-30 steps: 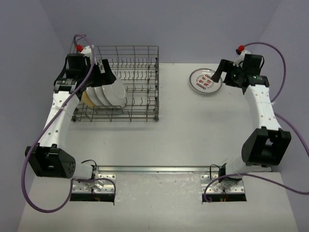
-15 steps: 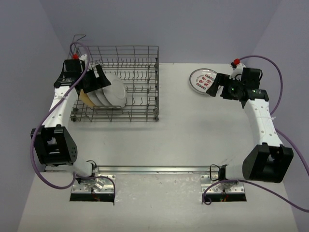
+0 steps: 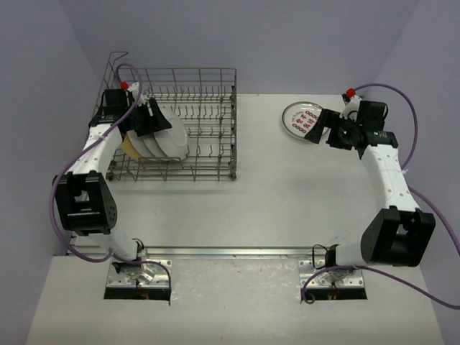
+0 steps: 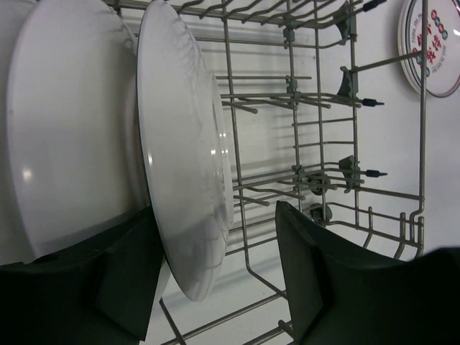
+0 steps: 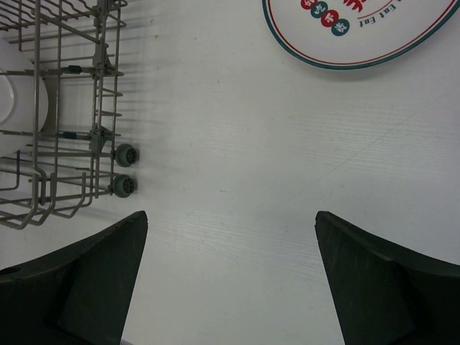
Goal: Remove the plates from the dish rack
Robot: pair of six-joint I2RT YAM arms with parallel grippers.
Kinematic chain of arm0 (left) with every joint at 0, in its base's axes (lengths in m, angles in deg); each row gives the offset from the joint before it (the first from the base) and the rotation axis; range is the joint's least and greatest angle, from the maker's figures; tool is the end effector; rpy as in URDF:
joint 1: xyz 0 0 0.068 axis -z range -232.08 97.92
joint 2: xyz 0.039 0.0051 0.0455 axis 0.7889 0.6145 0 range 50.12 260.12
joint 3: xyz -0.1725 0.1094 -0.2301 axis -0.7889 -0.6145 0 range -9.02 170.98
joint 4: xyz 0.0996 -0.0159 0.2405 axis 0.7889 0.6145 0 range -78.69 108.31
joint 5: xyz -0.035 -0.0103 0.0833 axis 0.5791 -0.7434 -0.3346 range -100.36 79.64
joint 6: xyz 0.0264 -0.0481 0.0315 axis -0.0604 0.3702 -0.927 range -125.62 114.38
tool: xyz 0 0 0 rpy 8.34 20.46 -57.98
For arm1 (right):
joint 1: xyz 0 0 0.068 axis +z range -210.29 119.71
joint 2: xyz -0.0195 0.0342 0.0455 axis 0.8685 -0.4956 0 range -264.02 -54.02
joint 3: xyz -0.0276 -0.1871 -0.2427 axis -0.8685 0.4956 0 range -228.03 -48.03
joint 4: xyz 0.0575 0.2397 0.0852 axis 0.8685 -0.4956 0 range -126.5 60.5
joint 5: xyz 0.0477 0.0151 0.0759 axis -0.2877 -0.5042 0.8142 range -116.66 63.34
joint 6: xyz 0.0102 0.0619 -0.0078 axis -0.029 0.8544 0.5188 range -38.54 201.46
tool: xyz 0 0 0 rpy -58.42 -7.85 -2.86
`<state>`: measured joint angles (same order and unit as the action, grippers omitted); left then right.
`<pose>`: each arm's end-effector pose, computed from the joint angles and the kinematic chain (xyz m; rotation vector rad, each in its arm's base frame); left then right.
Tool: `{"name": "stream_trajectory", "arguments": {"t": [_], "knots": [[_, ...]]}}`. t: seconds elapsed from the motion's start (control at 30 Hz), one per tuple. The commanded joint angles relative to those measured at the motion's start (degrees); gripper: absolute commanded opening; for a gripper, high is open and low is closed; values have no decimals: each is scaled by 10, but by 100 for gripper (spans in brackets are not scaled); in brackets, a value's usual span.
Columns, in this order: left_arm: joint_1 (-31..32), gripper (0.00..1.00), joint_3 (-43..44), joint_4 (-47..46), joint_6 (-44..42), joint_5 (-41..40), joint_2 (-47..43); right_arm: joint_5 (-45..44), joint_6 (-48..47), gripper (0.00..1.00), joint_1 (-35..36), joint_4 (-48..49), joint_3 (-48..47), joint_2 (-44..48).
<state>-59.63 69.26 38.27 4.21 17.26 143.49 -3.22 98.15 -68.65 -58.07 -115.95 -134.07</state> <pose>0.3757 0.0270 0.3288 -0.0969 2.2663 -0.5741 0.3090 -0.0258 0.3389 0.2799 2.2507 0.5424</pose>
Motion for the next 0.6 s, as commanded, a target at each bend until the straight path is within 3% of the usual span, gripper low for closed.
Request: {"name": "stream_trajectory", "arguments": {"t": [0.0, 0.3, 0.57], "knots": [[-2, 54, 3, -53, 22, 83, 26, 18, 11, 99, 1, 19, -4, 3], [-10, 34, 7, -73, 61, 146, 46, 21, 12, 99, 1, 11, -4, 16], [-15, 8, 47, -36, 67, 161, 38, 31, 21, 99, 1, 6, -11, 20]]}}
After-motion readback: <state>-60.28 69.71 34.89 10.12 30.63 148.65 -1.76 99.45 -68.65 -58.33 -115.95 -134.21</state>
